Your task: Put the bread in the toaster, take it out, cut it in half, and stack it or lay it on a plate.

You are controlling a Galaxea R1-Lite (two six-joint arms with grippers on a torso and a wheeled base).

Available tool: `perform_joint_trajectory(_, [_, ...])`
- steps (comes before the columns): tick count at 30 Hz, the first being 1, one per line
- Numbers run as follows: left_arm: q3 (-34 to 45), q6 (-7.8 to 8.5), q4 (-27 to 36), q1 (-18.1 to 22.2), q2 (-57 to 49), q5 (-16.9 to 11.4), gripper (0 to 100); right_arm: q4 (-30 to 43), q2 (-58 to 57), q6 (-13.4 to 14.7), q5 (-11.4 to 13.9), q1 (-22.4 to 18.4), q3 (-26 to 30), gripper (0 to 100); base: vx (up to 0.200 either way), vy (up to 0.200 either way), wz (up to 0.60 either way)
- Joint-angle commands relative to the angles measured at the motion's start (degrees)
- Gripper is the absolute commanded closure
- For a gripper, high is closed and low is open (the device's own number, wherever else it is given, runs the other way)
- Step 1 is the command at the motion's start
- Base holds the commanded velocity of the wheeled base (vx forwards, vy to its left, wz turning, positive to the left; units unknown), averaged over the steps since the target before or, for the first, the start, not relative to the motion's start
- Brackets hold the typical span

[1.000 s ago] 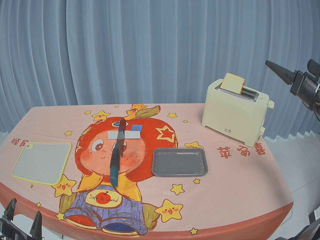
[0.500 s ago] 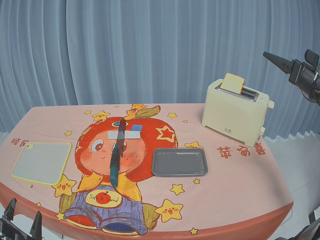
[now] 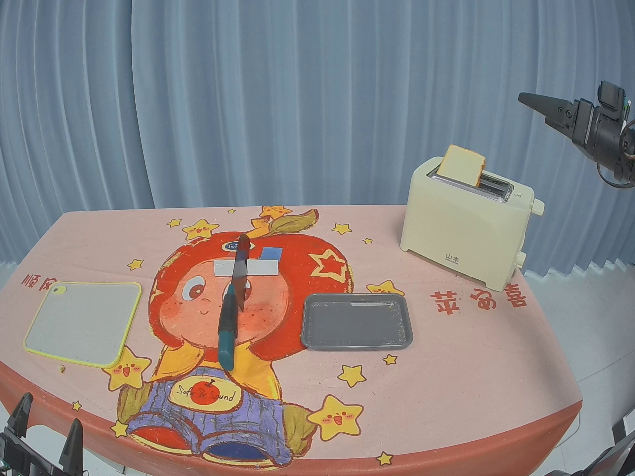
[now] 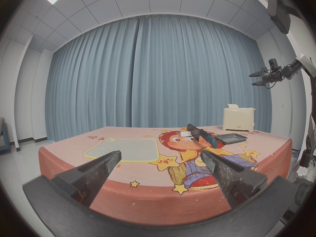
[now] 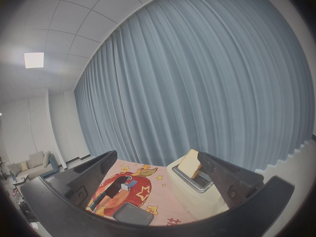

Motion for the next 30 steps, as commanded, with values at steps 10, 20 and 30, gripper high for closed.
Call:
perform_joint_trajectory(10, [1.01,-0.03,-0.09,0.02,-0.93,0.0,0,-1.09,5.41,-0.43,0.06,-0.04,-0.39,0,0.0,0.0,0.0])
perform_joint_trajectory(20, [1.01,-0.03,-0.09,0.02,-0.93,0.0,0,-1.18,9.1,-0.61,0.06,0.32,-0.92,0,0.0,0.0,0.0])
perform_joint_trajectory(30, [1.01,-0.03,-0.09,0.02,-0.93,0.0,0,-1.27,11.92,-0.34,-0.03,0.49,-2.06,0,0.0,0.0,0.0])
